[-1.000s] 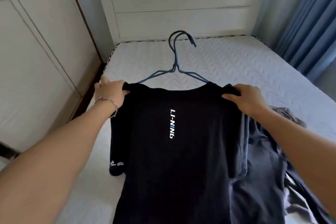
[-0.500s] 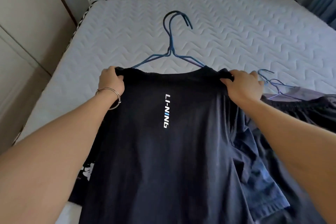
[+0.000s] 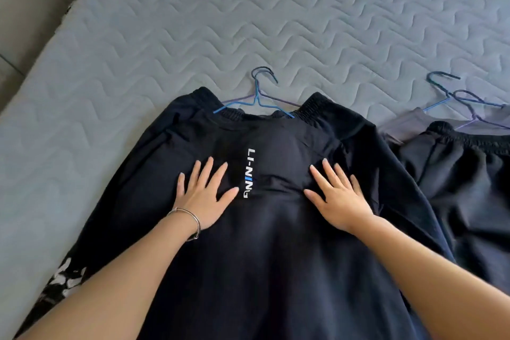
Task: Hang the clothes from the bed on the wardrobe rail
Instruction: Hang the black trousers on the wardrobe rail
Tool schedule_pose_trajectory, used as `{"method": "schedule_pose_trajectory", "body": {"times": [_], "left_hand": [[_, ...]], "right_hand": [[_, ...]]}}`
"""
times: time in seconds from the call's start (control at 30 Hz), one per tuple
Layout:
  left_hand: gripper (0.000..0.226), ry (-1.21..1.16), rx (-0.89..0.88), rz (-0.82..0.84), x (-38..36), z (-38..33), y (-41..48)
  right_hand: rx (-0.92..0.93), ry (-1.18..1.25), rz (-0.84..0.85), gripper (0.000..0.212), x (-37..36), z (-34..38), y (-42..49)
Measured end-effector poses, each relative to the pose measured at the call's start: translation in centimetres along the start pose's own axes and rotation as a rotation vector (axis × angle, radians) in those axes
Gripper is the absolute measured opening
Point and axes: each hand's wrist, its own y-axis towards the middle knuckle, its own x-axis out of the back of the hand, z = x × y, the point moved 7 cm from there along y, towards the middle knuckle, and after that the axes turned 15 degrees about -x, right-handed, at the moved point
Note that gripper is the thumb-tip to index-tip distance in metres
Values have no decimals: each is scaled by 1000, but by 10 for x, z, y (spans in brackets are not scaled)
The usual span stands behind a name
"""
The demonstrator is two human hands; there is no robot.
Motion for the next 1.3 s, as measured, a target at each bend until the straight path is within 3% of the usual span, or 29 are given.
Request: {"method": "schedule_pose_trajectory", "body": {"times": [0.3, 0.37, 0.47, 0.6, 0.67, 0.83, 0.97, 1.07, 1.13, 1.3], "left_hand": [[59, 136, 116, 67, -11, 3, -7], [62, 132, 106, 51, -18, -10, -21], [88, 119, -58, 12, -41, -41, -63], [62, 57, -69, 8, -80, -48, -137], [62, 24, -24, 2, -90, -39, -172], [76, 1, 210, 13, -109, -6, -249], [75, -203, 570, -113, -107, 17, -315], [88, -376, 840, -214, -106, 34, -372], [85, -416, 886, -166, -111, 46, -398], [39, -717, 833, -120, -121, 55, -435]], "right_hand": [[-148, -151, 27, 55, 11, 0, 5], [-167, -74, 36, 57, 13, 4, -7], [-108, 62, -65, 57, 7, -7, -53], [-188, 426, -70, 58, -29, -55, -130], [-299, 577, -91, 60, -49, -83, -169], [-501, 549, -198, 68, -74, -116, -241], [-713, 503, -51, 70, -84, -134, -273], [-682, 543, 75, 49, -94, -140, -300], [-635, 500, 146, 38, -100, -143, -320], [-660, 643, 370, 13, -142, -160, -388]]}}
